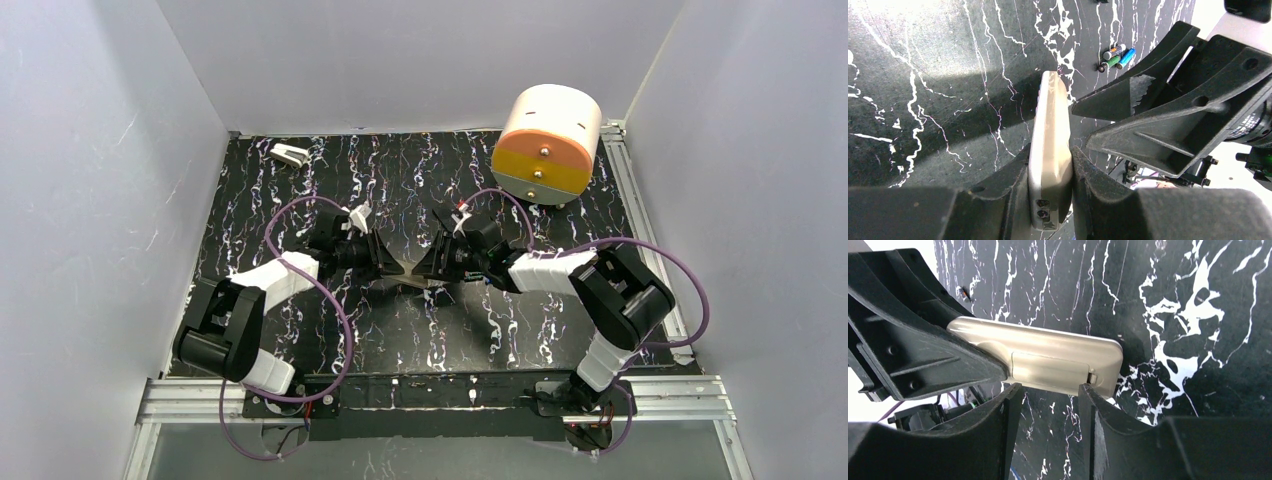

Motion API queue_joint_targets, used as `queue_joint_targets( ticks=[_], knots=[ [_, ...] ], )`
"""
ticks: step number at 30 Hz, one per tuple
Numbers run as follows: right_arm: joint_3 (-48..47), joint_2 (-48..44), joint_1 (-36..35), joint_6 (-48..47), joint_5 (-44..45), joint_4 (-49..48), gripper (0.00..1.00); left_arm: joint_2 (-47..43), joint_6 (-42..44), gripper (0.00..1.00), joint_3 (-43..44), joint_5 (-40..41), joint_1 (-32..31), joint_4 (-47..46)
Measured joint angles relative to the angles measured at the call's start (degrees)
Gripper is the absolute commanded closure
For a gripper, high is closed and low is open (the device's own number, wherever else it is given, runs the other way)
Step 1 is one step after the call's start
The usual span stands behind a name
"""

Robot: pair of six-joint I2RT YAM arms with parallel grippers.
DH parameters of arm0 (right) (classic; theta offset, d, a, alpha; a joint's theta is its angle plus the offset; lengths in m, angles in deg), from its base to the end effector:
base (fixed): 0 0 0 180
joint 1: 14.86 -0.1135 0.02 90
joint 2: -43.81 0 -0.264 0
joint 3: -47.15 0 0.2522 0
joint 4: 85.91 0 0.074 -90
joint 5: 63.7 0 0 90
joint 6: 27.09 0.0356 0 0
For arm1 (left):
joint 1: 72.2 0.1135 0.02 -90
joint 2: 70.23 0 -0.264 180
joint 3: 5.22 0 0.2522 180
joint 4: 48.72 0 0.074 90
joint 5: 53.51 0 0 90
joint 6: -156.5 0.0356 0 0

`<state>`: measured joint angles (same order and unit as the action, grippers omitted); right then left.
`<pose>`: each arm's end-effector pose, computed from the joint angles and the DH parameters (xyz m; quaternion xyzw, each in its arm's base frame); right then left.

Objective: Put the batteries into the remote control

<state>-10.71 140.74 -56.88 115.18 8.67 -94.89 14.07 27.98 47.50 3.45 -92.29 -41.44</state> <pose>0.2461 0.2363 0.1625 0.0003 0.8596 0.4520 0.2383 0.2652 -0.1177 0.1790 -0.0173 0.8733 -0.4262 0.2353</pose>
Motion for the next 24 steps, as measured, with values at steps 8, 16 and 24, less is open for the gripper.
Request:
queue_joint_targets(
  ticks=[8,16,24],
  knots=[
    [-1.99,2.14,0.0,-0.68,1.29,0.26,0.45,1.11,0.92,1.0,4.26,1.49,0.0,7.5],
    [-2.4,3.34,0.09,-1.03,0.61,0.26,0.44,2.32,0.44,1.0,5.49,1.09,0.15,8.92],
    [-2.4,4.61,0.94,1.7,-2.16,-2.05,0.44,2.51,0.44,1.0,5.49,0.74,0.55,8.81]
  ],
)
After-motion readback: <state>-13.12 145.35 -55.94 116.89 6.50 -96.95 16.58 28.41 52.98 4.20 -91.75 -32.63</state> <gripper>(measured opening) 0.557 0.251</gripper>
